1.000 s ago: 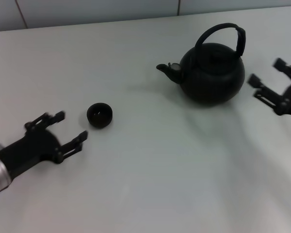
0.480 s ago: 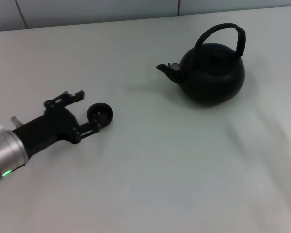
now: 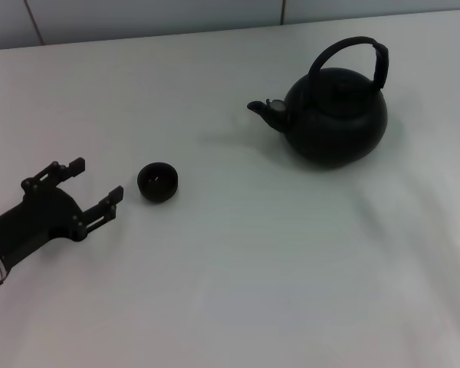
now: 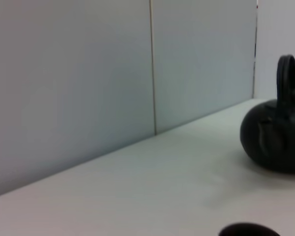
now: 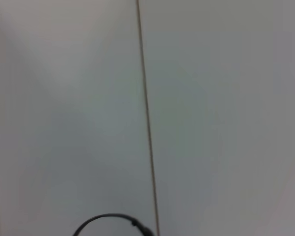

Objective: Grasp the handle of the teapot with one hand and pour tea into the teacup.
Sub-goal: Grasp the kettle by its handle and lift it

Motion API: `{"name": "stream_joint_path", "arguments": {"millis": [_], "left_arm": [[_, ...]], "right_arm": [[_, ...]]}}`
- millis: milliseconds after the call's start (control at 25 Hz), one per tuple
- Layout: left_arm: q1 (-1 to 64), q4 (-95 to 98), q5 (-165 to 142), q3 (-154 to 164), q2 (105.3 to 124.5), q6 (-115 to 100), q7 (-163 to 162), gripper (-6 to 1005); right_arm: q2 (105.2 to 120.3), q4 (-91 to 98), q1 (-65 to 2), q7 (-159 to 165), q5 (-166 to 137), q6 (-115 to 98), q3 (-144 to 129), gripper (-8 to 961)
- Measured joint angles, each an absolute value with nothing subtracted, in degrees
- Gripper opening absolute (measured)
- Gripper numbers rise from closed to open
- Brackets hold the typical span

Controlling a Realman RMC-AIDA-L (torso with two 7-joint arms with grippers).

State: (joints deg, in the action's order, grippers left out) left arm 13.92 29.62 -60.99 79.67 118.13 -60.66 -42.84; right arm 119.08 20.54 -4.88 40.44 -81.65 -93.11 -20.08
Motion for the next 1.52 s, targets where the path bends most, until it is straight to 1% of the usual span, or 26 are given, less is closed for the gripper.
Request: {"name": "stream_joint_path", "arguments": {"millis": [240,480,1240,1520], "left_arm": [[13.85,29.78,-63.81,79.67,118.03,-61.03,-43.24,775],[13.93,30.25,-66.30,80.15,118.04,-62.35,-43.52,775],[13.82,30.33,-68.12,79.83,118.04,-62.75,-43.68,775],[13.79,30.33,-68.12,79.81,118.04,-62.74,-43.68,774]], "right_arm": [[119.02,23.43,-6.75,43.06,-81.64,-89.03,-17.84,838],[119.00,24.91,-10.28,46.03,-81.73,-83.84,-17.83,838],[119.34,21.14,-21.94,46.30,-82.04,-69.88,-27.79,839],[119.36,19.96,-25.02,45.97,-82.04,-66.67,-28.77,839]]}}
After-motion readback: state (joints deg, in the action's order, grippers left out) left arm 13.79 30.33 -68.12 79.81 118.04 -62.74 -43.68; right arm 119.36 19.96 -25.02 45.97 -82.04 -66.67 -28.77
